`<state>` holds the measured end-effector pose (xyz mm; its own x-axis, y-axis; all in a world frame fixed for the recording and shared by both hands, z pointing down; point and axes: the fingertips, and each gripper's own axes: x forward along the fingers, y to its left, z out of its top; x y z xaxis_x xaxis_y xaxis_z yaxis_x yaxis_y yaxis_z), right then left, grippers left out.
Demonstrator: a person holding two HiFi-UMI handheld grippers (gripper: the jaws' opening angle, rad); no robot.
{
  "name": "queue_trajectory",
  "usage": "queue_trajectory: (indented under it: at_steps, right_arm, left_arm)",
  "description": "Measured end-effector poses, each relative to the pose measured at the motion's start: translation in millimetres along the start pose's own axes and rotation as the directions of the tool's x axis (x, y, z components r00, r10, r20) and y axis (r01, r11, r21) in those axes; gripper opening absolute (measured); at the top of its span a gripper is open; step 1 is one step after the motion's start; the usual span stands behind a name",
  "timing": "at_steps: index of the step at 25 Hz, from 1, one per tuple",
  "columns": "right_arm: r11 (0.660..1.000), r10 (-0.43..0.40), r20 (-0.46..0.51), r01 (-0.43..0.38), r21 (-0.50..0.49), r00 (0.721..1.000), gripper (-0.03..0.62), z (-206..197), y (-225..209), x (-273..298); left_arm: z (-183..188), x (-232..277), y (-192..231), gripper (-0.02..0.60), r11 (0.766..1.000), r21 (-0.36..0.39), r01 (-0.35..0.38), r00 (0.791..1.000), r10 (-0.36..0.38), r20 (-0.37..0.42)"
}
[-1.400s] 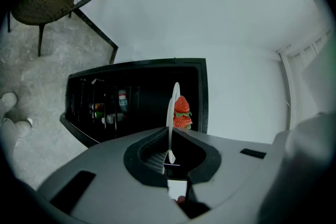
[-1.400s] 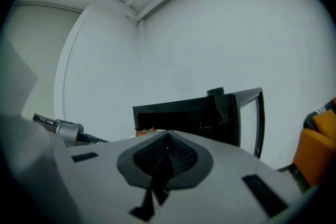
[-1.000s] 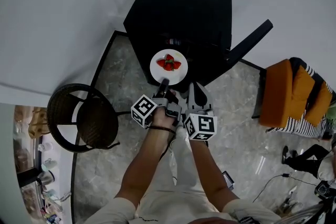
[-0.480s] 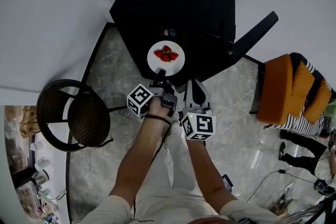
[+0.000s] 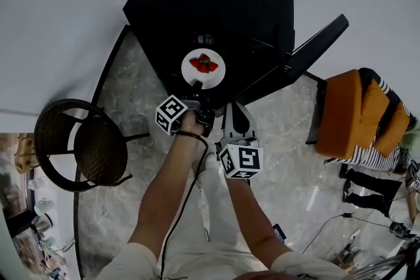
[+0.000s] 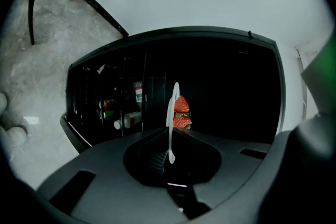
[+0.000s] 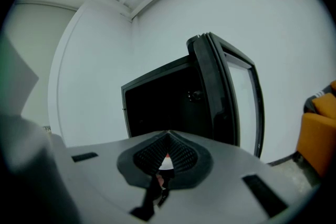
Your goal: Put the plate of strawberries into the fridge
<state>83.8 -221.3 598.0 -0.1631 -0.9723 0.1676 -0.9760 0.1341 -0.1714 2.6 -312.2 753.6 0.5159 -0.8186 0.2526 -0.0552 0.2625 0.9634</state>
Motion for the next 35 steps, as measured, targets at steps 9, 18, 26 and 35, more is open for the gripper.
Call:
queue_trajectory:
  at_steps: [9, 18, 26, 35]
  right_arm:
    - [1.0, 0.002, -0.006, -0.002, 0.0, 1.0, 0.012, 1.5, -2.0, -0.4]
    - [1.0, 0.019, -0.033, -0.019, 0.001, 0.999, 0.012, -7.7, 0.0, 3.7]
    - [1.0, 0.029, -0.039, -0.029, 0.005, 0.999, 0.012, -9.6, -4.4, 10.5]
    - [0.999, 0.039, -0.044, -0.039, 0.002, 0.998, 0.012, -11.6, -4.0, 11.0]
  left_arm:
    - [8.2, 35.9, 23.9, 0.011, 1.0, -0.001, -0.024, 0.999, 0.024, -0.034]
    - [11.6, 50.5, 45.6, 0.012, 0.998, -0.002, -0.059, 0.998, 0.059, -0.018]
    - [12.5, 69.1, 49.4, 0.012, 0.998, 0.007, -0.068, 0.997, 0.068, -0.036]
    - [22.8, 79.2, 58.8, 0.012, 0.997, 0.012, -0.077, 0.997, 0.077, -0.021]
